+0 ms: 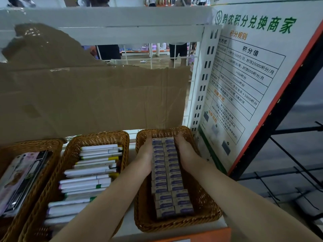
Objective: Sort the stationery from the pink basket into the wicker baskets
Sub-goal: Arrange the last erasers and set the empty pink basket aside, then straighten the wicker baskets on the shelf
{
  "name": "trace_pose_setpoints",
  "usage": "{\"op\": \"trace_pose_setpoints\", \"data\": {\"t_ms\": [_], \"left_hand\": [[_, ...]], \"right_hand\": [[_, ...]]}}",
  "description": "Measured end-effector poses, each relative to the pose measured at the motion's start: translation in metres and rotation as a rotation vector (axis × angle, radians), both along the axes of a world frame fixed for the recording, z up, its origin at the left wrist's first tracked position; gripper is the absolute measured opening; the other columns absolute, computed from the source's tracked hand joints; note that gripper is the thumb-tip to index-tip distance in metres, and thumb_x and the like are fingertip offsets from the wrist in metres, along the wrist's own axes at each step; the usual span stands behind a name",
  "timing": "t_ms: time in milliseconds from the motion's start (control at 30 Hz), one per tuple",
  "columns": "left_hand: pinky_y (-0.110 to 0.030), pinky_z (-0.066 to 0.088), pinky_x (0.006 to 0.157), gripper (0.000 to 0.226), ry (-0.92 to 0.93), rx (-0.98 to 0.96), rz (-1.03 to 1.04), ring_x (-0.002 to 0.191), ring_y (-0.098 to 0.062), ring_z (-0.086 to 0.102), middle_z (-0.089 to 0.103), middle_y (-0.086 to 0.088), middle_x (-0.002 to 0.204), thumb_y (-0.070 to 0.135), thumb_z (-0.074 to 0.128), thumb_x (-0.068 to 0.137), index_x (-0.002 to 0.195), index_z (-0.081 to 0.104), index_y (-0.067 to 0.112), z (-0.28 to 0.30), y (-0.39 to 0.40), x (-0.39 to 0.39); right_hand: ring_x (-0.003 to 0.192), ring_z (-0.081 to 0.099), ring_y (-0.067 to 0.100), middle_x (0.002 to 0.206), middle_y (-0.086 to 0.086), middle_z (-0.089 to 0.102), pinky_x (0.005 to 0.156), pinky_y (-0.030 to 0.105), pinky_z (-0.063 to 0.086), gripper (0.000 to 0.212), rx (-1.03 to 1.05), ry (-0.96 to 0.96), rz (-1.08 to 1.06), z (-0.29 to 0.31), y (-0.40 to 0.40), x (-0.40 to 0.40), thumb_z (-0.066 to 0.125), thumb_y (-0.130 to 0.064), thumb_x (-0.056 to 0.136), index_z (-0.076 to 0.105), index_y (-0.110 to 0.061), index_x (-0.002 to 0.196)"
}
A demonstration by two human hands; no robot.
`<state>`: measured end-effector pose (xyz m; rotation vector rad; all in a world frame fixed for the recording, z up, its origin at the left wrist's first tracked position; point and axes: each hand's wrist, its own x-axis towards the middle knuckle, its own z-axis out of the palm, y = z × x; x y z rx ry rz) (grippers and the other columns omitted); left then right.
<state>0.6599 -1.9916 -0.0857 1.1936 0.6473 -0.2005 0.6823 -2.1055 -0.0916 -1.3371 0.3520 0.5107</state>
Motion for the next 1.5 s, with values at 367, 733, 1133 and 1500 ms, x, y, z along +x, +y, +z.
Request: {"op": "trace_pose_setpoints", "data": {"t_ms": [367, 733, 1133, 1500], "left_hand": [[-0.031, 0.047, 0.062, 0.046, 0.059, 0.010, 0.028, 0.082, -0.027, 0.063, 0.067, -0.011, 0.088, 0.053, 0.037, 0.097, 0.087, 0.062, 0.016, 0.000, -0.004, -0.001], [-0.039, 0.047, 0.089, 0.043, 0.066, 0.061, -0.075, 0.090, -0.024, 0.063, 0.069, -0.006, 0.093, 0.058, 0.044, 0.091, 0.094, 0.065, 0.021, -0.005, 0.000, -0.047], [-0.034, 0.047, 0.062, 0.039, 0.147, -0.001, -0.090, 0.080, -0.024, 0.065, 0.071, -0.006, 0.081, 0.058, 0.044, 0.092, 0.085, 0.066, 0.026, -0.006, -0.014, -0.077], [-0.042, 0.046, 0.090, 0.041, 0.137, 0.012, -0.116, 0.099, -0.025, 0.062, 0.068, -0.008, 0.109, 0.055, 0.041, 0.094, 0.106, 0.066, 0.025, -0.003, -0.011, -0.093]], "right_hand": [[0.081, 0.054, 0.018, 0.120, 0.010, 0.059, 0.080, 0.029, 0.041, 0.060, -0.046, 0.039, 0.002, 0.001, 0.009, -0.006, 0.031, -0.055, 0.098, 0.054, -0.009, 0.128], [0.129, 0.042, 0.026, 0.145, 0.010, 0.041, 0.111, 0.038, 0.030, 0.064, 0.026, 0.054, 0.013, -0.005, -0.017, -0.046, 0.035, -0.055, 0.096, 0.038, -0.011, 0.142], [0.101, 0.062, 0.022, 0.103, 0.003, 0.067, 0.091, 0.036, 0.048, 0.027, 0.027, -0.064, 0.101, -0.004, -0.016, -0.078, 0.050, -0.045, 0.093, 0.064, -0.024, 0.103], [0.106, 0.058, 0.024, 0.118, 0.007, 0.062, 0.086, 0.038, 0.048, 0.039, 0.064, 0.085, 0.026, -0.004, -0.034, -0.086, 0.042, -0.049, 0.097, 0.061, -0.019, 0.115]]}}
